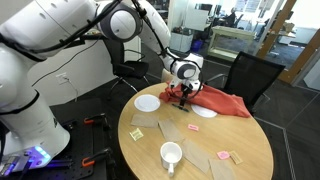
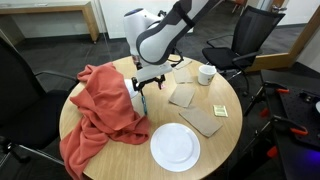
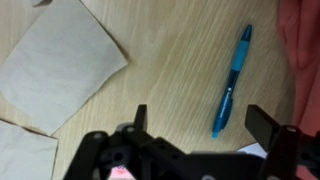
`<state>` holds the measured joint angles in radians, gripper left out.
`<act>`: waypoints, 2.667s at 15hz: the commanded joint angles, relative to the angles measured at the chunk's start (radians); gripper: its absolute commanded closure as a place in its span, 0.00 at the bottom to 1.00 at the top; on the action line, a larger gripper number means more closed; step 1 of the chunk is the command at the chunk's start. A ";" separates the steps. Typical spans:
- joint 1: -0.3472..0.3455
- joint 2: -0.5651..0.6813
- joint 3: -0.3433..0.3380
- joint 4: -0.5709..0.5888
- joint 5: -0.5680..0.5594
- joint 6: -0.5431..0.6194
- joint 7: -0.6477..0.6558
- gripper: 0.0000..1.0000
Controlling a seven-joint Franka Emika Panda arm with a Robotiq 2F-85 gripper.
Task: Put the marker in the mug
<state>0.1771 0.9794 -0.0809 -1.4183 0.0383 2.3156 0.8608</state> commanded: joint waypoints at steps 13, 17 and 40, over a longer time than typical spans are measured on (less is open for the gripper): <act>0.009 0.237 -0.030 0.323 0.002 -0.018 0.061 0.00; 0.008 0.268 -0.030 0.359 0.003 -0.016 0.063 0.25; -0.011 -0.061 -0.054 -0.021 0.009 0.024 0.111 0.96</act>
<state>0.1554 1.0666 -0.1127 -1.2496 0.0407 2.3173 0.9331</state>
